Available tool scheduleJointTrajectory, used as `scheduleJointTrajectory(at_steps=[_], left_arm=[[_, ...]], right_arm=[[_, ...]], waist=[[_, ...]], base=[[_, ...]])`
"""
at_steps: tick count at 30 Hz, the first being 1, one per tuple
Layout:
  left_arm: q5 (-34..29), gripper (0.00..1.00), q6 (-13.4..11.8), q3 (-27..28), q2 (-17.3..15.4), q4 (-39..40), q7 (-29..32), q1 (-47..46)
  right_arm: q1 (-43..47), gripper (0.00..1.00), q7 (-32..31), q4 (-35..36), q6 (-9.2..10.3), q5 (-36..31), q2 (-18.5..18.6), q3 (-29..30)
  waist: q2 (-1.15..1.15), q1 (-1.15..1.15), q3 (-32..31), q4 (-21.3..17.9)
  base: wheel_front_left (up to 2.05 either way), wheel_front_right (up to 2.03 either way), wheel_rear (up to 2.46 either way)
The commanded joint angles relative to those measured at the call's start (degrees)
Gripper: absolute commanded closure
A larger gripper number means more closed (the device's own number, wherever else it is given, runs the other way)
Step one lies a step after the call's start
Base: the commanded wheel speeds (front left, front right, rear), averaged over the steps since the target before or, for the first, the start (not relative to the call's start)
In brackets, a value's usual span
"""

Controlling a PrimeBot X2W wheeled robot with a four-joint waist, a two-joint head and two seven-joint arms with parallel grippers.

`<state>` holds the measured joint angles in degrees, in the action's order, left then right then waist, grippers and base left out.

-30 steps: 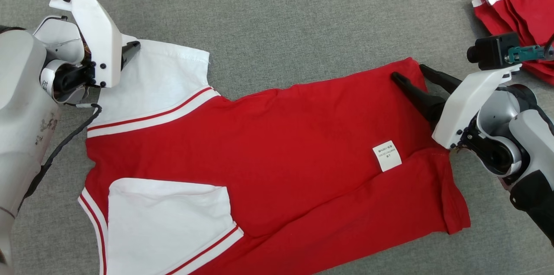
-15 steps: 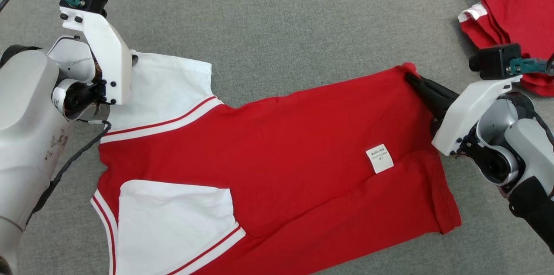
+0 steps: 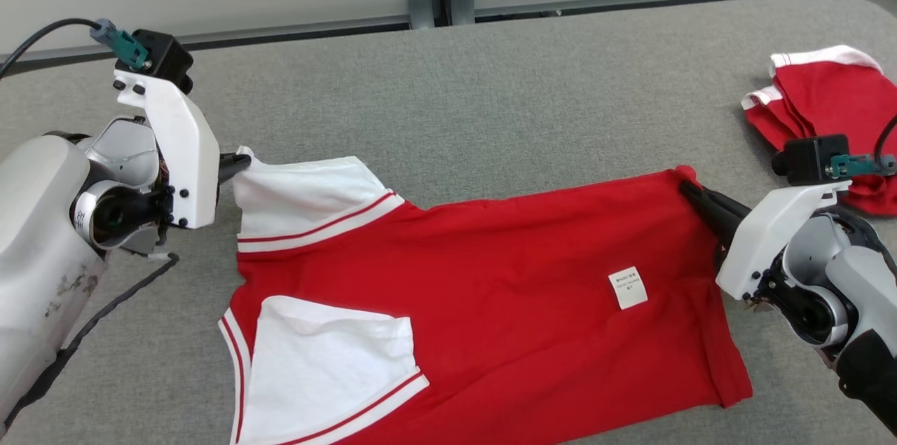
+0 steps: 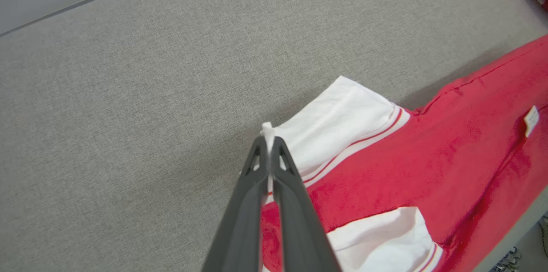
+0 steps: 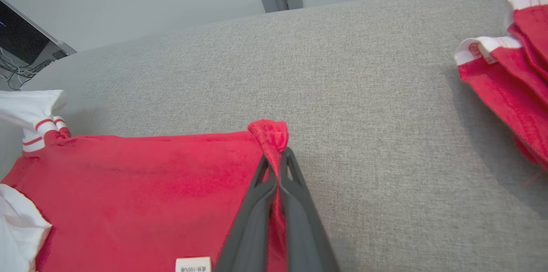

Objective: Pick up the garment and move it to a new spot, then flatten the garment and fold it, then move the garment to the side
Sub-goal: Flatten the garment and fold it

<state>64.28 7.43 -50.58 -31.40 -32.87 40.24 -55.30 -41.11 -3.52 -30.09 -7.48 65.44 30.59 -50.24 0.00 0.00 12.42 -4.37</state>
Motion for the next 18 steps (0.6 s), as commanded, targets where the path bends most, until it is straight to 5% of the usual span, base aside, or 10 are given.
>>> scheduleJointTrajectory(at_steps=[1,9,18], left_arm=[[0.9,1.0,0.1,-0.1,-0.4,1.0,0.5,1.1],[7.1,1.0,-0.1,-0.2,-3.3,9.9,6.3,5.8],[11.1,1.0,-3.2,-0.4,-5.4,18.6,11.2,8.6]], right_arm=[[0.9,1.0,-0.3,0.1,-0.03,0.4,0.4,-0.2],[1.9,1.0,-4.8,1.1,-0.03,2.1,2.6,-3.3],[-1.1,1.0,-12.1,5.0,-0.03,4.9,8.4,-6.3]], waist=[[0.0,0.0,-1.7,1.3],[0.0,0.0,-4.5,3.3],[0.0,0.0,-4.3,4.2]], base=[[0.0,0.0,0.0],[0.0,0.0,0.0],[0.0,0.0,0.0]])
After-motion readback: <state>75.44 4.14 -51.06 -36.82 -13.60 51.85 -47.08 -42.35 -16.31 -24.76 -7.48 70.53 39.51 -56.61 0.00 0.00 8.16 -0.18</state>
